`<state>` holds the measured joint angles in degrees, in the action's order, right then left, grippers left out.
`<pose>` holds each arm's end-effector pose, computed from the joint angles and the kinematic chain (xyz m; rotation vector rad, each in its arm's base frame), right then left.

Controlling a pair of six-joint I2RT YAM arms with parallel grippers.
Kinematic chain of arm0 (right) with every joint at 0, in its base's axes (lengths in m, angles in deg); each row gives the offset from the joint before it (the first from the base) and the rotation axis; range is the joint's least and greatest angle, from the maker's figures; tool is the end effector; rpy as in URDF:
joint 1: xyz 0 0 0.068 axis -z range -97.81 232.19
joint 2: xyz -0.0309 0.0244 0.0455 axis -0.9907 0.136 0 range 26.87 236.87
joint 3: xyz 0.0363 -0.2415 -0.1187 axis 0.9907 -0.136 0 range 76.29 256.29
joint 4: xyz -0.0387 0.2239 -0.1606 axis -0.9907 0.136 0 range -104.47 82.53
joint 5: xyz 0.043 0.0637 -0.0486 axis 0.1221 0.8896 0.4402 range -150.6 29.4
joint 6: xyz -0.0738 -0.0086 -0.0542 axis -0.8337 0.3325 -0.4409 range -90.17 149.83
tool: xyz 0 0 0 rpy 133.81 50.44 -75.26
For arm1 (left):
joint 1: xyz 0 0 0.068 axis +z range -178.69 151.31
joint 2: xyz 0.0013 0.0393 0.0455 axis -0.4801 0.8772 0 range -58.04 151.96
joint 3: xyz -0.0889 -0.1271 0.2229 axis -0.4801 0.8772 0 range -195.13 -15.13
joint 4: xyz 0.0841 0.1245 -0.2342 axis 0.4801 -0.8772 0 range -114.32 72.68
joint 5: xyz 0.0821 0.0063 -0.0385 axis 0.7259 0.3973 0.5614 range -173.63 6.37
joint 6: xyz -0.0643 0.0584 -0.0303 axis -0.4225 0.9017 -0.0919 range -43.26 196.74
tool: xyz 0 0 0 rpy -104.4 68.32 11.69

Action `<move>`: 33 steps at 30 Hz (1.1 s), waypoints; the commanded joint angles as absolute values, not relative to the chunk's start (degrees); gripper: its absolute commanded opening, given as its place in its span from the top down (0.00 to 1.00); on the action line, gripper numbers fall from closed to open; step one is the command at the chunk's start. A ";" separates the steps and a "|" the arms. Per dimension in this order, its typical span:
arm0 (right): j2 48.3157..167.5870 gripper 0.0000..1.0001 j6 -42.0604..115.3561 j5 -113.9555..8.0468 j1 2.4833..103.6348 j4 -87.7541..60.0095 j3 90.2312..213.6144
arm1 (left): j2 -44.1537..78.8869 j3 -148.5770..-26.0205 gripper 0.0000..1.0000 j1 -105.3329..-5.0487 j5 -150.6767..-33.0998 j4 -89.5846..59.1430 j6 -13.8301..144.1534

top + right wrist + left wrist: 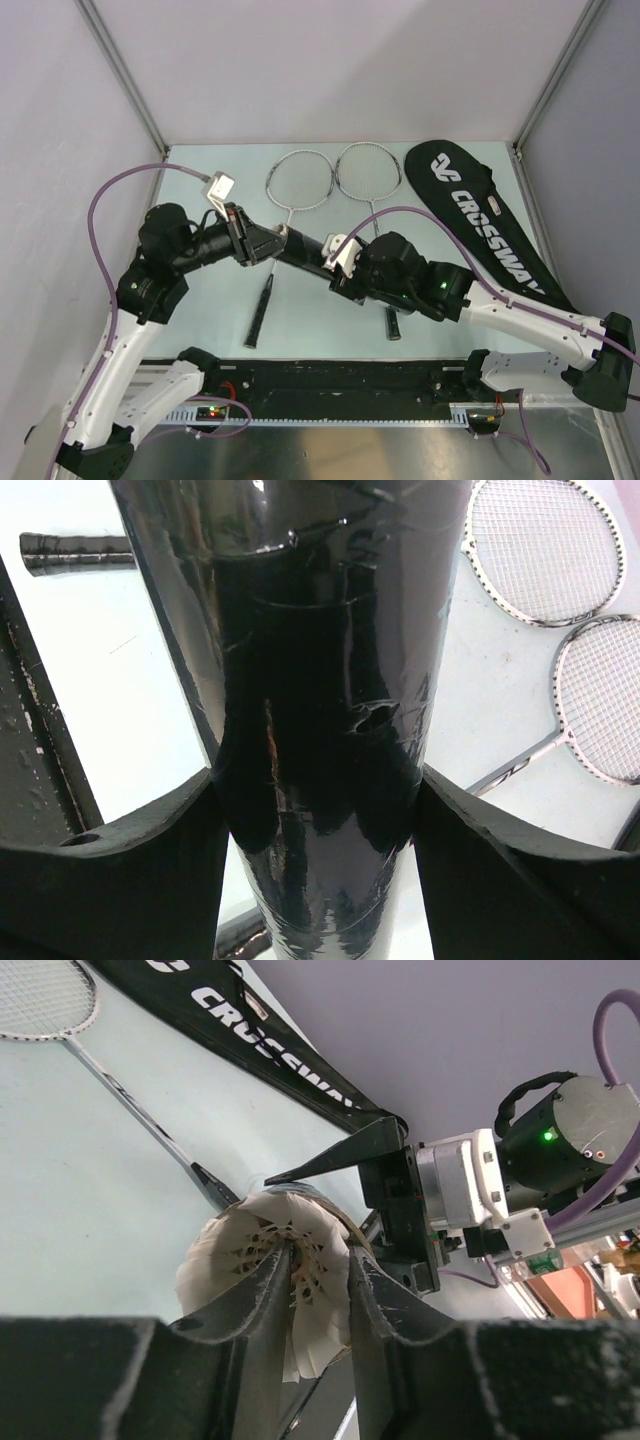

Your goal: Pack up the badminton gear

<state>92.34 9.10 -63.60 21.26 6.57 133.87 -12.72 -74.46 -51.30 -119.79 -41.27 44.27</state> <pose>0.1576 0.2745 0.3002 -1.3459 1.6074 0.3732 0.1792 -0.1274 0.3979 0.3397 1.8503 -1.2298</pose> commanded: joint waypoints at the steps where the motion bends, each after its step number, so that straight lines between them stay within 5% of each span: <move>1: 90.17 0.66 7.64 -62.98 20.67 1.74 136.50 | -13.54 -76.76 0.65 -51.66 -117.97 -44.11 50.36; 7: 89.17 0.67 7.20 -62.11 20.47 1.81 135.86 | -13.15 -78.89 0.65 -51.69 -117.52 -48.64 54.22; 13: 89.47 0.67 7.50 -61.91 20.27 2.55 135.79 | -13.32 -80.27 0.52 -51.65 -117.65 -49.31 56.28; 33: 89.78 0.68 7.51 -61.37 19.97 3.59 135.77 | -11.64 -85.28 0.52 -51.66 -119.01 -52.60 57.97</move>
<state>91.27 8.14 -61.66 20.43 6.66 133.85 -11.89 -82.96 -51.43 -118.48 -51.41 55.90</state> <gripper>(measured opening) 0.678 0.453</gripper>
